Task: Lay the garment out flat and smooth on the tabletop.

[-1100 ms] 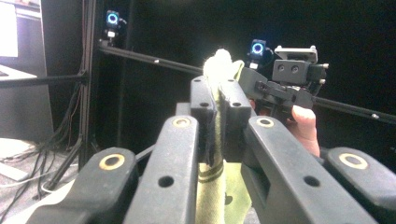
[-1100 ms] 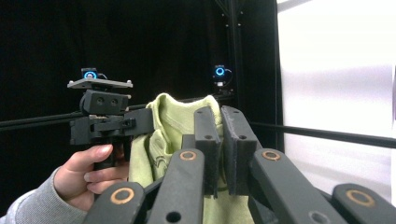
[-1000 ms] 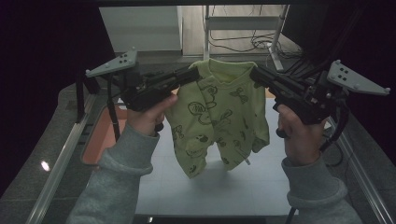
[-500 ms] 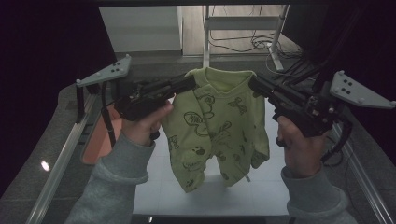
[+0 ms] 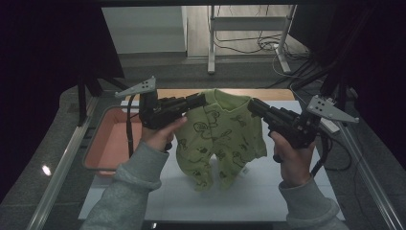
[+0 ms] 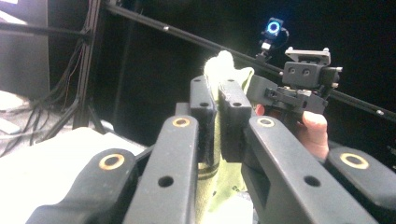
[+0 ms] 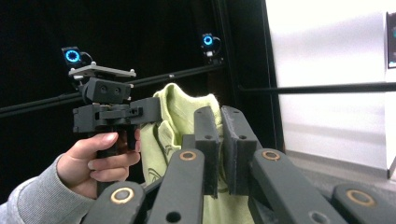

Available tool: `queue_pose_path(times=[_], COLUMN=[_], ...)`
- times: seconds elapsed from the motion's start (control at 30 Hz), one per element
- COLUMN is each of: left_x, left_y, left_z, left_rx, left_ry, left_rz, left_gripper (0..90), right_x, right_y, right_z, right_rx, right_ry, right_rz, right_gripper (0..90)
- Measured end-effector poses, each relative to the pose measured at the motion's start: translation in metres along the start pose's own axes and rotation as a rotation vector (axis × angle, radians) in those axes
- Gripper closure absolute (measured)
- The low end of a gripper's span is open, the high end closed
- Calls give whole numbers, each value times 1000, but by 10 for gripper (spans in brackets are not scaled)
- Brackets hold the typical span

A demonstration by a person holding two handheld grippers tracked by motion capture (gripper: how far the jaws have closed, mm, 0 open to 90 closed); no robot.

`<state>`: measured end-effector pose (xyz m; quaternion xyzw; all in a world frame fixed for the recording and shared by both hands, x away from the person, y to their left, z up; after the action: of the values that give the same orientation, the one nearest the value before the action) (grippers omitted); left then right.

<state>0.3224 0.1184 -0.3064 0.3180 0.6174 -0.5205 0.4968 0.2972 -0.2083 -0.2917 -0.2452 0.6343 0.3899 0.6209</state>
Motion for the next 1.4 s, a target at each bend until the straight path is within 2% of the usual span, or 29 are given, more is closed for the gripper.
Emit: queue_pose_path(times=[0.37, 0.5, 0.73, 1.0, 1.4], left_x=[27, 40, 57, 70, 80], left_y=[31, 45, 67, 85, 108], left_z=[6, 9, 16, 23, 30], left_rx=[-49, -66, -110, -141, -188], left_ry=[55, 71, 115, 157, 201], left_rz=[-63, -103, -149, -174, -206], left_gripper=[855, 854, 854, 853, 849], right_x=[32, 45, 67, 85, 100], right_y=[-30, -41, -59, -78, -101], right_z=[16, 21, 33, 44, 62], right_rx=[70, 97, 150, 188, 226], right_ry=[75, 110, 189, 252, 325], right_rz=[52, 66, 81, 105, 121], right_gripper=[858, 858, 858, 858, 857])
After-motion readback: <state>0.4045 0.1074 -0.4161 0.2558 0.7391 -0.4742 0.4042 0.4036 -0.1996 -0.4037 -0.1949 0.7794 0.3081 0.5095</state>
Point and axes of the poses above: each handheld gripper's, and its own axes: z roughly forward along the jaws, x roughly out of its underside, y roughly to its left, the point moved 1 cm from there along z, roughly forward along the jaws, and after that the axes turned 4 degrees about x, right-handed, at the moved point
